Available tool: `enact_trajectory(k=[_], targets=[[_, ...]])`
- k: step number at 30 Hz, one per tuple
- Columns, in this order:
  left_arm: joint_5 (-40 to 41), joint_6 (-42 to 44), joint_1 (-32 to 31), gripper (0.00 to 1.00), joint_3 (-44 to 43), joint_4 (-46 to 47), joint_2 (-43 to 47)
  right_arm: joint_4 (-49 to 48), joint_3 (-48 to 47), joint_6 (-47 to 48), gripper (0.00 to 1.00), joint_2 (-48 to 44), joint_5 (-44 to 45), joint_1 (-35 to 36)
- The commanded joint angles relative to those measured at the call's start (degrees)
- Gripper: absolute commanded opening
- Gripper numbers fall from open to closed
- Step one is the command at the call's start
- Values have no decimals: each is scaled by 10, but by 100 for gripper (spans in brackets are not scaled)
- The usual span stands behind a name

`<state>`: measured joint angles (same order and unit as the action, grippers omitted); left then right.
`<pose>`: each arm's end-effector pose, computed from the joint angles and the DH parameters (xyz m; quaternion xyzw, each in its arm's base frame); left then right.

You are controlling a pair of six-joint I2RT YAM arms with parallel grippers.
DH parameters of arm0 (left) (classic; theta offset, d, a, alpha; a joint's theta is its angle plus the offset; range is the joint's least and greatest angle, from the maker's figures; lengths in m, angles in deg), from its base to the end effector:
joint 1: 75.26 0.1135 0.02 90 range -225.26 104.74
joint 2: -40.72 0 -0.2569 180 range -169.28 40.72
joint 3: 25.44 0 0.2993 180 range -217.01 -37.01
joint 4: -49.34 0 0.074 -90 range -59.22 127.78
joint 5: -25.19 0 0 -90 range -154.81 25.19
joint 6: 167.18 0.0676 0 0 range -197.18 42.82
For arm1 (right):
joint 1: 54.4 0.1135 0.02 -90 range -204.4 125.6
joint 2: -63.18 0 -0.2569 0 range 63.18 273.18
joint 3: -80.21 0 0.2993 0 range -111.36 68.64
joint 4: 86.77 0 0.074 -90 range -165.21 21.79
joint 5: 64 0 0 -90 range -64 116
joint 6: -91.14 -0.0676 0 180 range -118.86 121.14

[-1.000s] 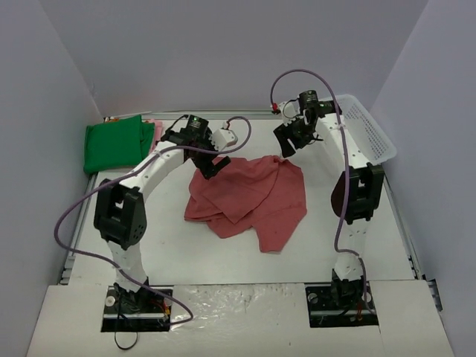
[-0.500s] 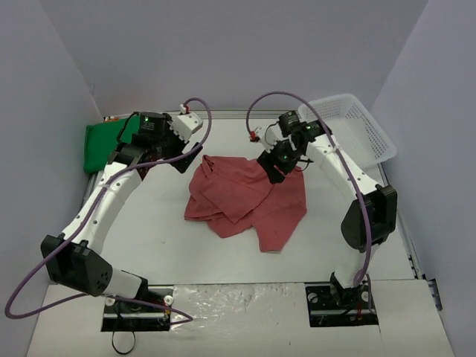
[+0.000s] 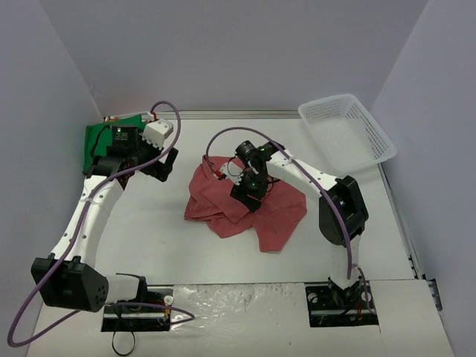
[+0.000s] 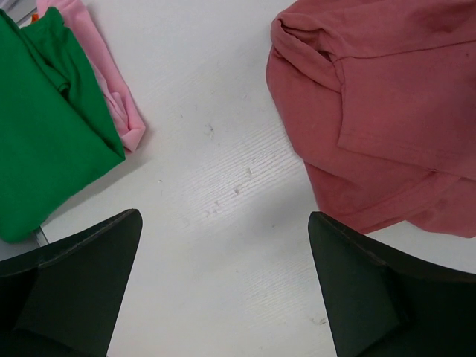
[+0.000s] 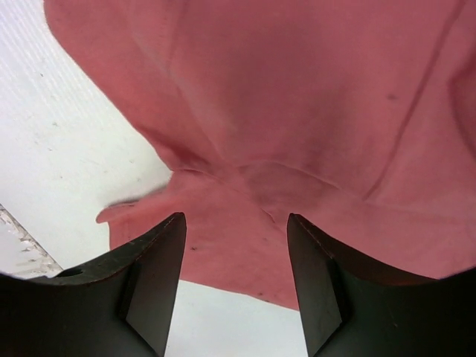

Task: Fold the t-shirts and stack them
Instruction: Flatten out the tshirt

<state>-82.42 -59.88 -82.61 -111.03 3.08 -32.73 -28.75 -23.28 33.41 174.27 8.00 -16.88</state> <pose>0.3485 -0.0656 0.3450 0.2564 0.8376 -0.0946 0.4730 0.3570 0.3005 0.1876 -0.5794 0.7729 0.1623 0.2013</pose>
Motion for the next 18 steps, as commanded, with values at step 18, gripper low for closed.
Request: enact_trajectory(k=[18], targets=[[-54, -29, 44, 94, 48, 33, 48, -15, -27, -1, 39, 105, 64, 44]])
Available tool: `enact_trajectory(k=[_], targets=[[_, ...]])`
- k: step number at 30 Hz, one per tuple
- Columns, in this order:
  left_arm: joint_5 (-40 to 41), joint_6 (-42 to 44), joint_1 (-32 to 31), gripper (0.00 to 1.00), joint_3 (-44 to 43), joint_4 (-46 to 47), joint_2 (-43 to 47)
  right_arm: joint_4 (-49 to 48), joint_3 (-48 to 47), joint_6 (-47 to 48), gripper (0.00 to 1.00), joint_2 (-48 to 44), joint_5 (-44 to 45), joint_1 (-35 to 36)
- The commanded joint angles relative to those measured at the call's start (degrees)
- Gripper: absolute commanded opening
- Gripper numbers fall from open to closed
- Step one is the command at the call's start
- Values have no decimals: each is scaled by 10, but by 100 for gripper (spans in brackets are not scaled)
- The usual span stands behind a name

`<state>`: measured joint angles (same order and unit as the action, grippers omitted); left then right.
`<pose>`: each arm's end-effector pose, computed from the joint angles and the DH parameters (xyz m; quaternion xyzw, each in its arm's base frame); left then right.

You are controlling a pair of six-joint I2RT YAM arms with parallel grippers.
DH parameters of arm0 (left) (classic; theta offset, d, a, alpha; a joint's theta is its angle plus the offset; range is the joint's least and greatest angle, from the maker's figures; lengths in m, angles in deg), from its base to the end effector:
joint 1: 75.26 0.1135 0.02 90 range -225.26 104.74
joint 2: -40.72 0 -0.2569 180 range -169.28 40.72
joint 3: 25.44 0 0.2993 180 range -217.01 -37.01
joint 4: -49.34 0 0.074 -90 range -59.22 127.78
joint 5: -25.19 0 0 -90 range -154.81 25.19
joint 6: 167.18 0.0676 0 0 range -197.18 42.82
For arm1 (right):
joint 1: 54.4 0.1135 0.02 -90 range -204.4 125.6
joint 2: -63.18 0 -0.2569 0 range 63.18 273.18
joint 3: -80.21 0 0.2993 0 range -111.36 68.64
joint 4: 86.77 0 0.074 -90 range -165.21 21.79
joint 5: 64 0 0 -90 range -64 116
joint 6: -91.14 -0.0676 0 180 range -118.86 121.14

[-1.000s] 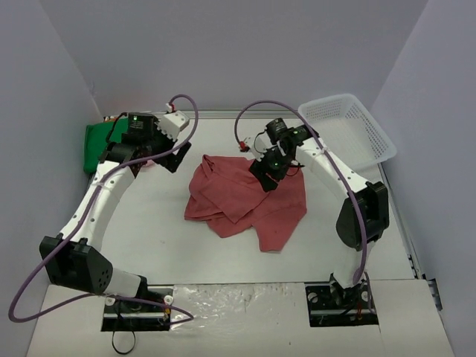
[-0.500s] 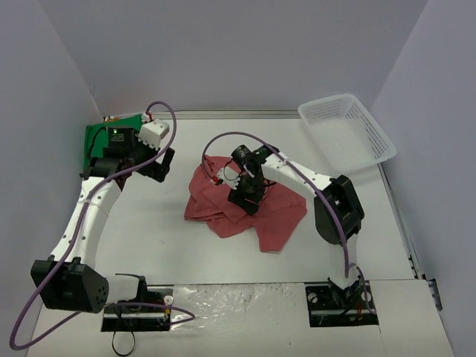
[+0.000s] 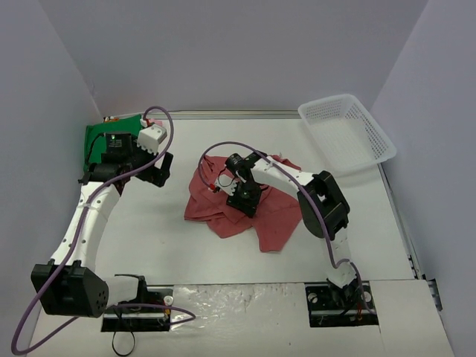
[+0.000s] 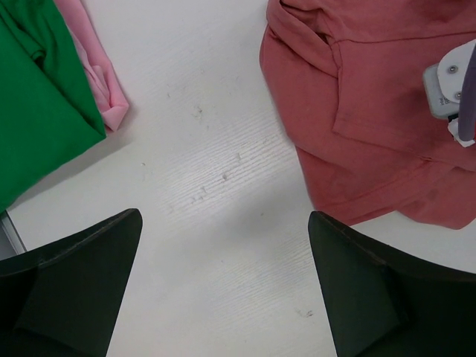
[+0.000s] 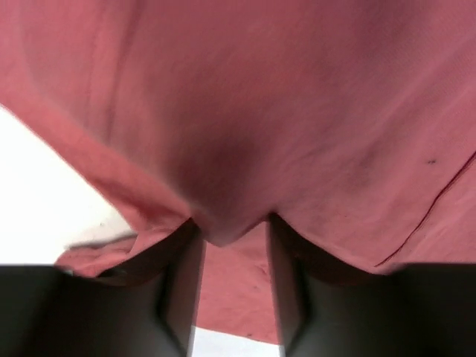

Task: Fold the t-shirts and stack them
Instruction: Flatten out the tshirt

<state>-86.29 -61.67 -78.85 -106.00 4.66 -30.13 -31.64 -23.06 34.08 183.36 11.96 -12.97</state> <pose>0.3407 -0.0462 0.3282 0.2295 0.8450 -0.1173 0.4686 0.3479 0.3290 0.1157 -0.6077 0.7695 0.1319 0.1456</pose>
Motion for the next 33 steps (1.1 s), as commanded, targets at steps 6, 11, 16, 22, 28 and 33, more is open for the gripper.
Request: enact_trajectory(k=[6, 11, 16, 22, 28, 33], targets=[[-22, -10, 10, 94, 12, 26, 33, 14, -48, -22, 0, 9, 29, 5], [-28, -8, 10, 94, 23, 31, 38, 26, -42, -25, 0, -73, 40, 1], [-39, -13, 10, 94, 20, 32, 33, 42, -78, -28, 0, -148, 65, -14], [-45, -20, 10, 94, 16, 32, 26, 38, -221, -7, 0, -110, 74, -97], [-46, -18, 10, 94, 34, 39, 42, 28, -355, 4, 0, -28, 99, -127], [-67, -3, 10, 94, 43, 34, 50, -2, -375, 1, 0, -8, 111, -130]])
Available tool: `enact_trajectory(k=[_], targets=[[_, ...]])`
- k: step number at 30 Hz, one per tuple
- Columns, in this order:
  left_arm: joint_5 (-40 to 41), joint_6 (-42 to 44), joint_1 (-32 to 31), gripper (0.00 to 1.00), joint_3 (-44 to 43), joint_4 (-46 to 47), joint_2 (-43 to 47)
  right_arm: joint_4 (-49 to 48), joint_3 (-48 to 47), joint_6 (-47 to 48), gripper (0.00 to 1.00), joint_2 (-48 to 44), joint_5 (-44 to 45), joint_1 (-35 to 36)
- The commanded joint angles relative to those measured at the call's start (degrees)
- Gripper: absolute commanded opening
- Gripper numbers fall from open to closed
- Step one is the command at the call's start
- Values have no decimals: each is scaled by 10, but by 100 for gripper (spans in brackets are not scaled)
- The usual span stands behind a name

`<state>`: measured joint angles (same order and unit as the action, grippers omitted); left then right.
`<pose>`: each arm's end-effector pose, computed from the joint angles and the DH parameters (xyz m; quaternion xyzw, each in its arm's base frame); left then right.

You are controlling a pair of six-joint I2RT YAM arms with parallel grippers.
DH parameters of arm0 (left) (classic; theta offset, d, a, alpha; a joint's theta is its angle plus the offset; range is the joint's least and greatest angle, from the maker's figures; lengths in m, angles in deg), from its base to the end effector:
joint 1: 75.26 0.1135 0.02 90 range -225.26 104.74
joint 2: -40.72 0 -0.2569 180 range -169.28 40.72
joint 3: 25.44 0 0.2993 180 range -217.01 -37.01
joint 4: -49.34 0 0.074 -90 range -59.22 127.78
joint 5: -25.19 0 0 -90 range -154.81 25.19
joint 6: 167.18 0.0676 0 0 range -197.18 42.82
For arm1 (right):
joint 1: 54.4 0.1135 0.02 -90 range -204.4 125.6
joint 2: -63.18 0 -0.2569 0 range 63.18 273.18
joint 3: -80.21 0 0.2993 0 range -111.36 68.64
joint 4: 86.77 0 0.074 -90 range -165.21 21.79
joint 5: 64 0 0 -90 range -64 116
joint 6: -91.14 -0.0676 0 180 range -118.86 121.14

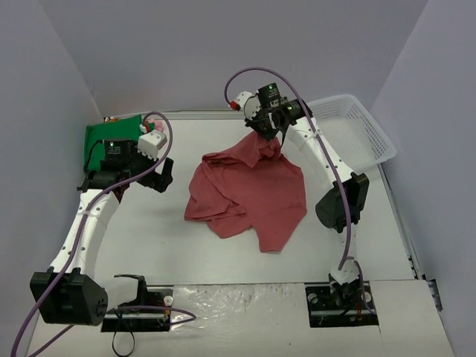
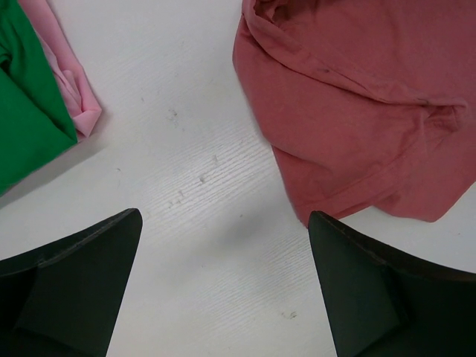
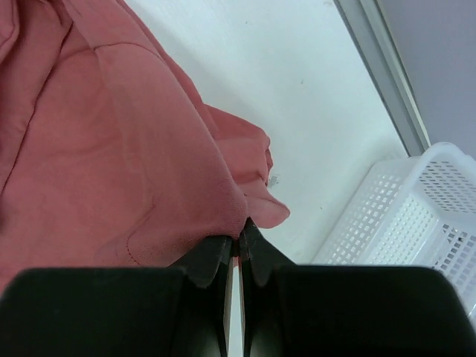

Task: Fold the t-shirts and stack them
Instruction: Flatten out the tshirt

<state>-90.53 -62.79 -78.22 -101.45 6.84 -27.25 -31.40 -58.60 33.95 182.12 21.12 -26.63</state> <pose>0.3293 -0.0464 0.3172 0.2326 0.8371 -0.1507 0.4716 0.4759 0.2571 0.3580 -0.4648 0.7571 0.0177 0.4587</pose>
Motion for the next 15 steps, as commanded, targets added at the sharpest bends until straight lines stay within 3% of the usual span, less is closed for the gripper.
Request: enact_trajectory(k=[1, 6, 10, 15], targets=[[-30, 24, 3, 94, -7, -3, 20, -14, -19, 1, 0, 5, 26, 4], [-43, 75, -8, 94, -40, -83, -37, -65, -40, -23, 0, 26, 92, -4], [-37, 77, -19, 94, -29, -72, -42, -127, -45, -34, 0, 41, 170, -10], [-32, 73, -27, 94, -17, -58, -31, -196, -60, -42, 0, 46, 196, -19]])
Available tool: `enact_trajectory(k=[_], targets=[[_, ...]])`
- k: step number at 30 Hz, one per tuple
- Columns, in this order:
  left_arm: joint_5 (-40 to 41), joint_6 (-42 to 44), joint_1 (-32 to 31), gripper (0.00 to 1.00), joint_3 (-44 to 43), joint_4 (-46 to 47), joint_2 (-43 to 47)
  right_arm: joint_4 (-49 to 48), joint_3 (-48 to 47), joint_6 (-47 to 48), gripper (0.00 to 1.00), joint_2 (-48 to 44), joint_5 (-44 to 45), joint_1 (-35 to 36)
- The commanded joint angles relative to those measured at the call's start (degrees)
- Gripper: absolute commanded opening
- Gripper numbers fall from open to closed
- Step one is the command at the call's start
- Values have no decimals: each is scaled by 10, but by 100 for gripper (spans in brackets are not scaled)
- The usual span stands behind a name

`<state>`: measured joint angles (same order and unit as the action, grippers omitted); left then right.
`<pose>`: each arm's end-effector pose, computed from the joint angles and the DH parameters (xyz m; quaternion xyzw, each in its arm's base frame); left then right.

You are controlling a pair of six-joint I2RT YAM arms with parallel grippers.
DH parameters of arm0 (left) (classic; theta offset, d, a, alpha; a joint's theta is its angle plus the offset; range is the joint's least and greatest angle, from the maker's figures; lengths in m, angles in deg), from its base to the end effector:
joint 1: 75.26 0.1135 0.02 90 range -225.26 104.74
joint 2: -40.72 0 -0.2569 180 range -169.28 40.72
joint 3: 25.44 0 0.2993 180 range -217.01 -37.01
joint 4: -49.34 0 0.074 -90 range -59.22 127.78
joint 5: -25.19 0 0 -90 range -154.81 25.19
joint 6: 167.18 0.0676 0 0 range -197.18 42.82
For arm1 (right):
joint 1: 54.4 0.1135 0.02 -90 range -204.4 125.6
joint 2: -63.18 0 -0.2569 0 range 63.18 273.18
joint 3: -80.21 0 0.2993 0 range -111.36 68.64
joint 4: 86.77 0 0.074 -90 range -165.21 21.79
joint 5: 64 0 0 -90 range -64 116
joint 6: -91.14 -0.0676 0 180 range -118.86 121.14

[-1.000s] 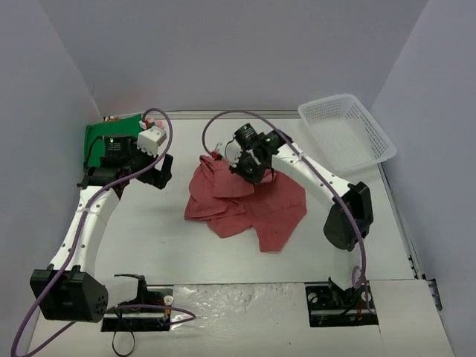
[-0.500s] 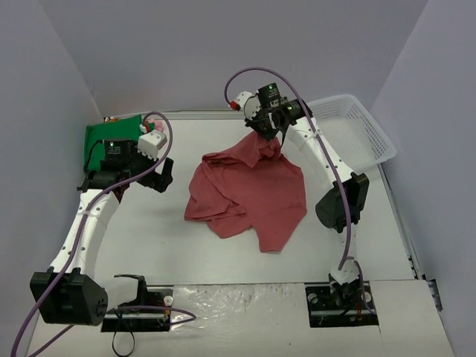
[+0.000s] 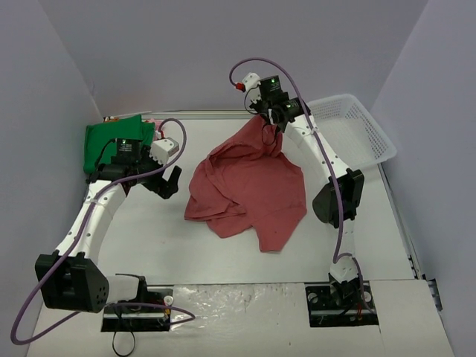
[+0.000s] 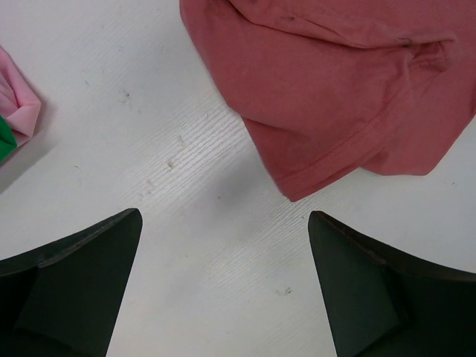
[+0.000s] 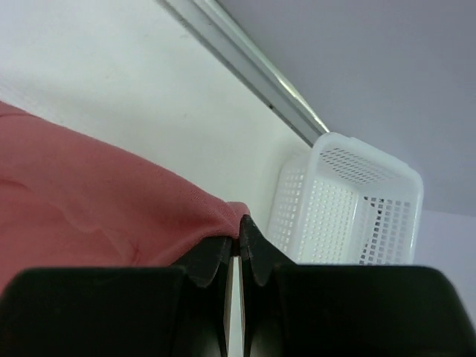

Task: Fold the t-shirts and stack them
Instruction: Flatten out the tshirt

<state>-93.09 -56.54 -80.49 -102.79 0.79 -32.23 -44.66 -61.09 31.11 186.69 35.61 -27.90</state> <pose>0.3346 -0.0628 0.2891 0.2927 0.8491 -0.1723 0.4045 0.5196 0.2465 0.3612 -0.3561 0.7591 -0.0867 0.5380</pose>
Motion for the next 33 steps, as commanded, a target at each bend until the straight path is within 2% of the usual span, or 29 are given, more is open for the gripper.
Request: enact_trajectory(k=[1, 19, 26, 29, 30, 32, 33], targets=[[-5, 11, -4, 94, -4, 2, 17, -65, -42, -13, 0, 2, 53, -7], [-13, 9, -13, 94, 7, 5, 8, -95, -71, -13, 0, 7, 81, -12], [-99, 20, -25, 94, 22, -15, -14, -95, -59, -11, 0, -8, 85, -13], [-107, 22, -55, 94, 21, -14, -25, -95, -38, -9, 0, -12, 88, -15], [-101, 22, -85, 94, 21, -9, -25, -95, -33, -11, 0, -13, 88, -15], [-73, 19, -126, 94, 21, 9, -30, -95, -17, -10, 0, -14, 88, -15], [-30, 19, -170, 94, 20, 15, -33, -95, -13, -11, 0, -14, 88, -16]])
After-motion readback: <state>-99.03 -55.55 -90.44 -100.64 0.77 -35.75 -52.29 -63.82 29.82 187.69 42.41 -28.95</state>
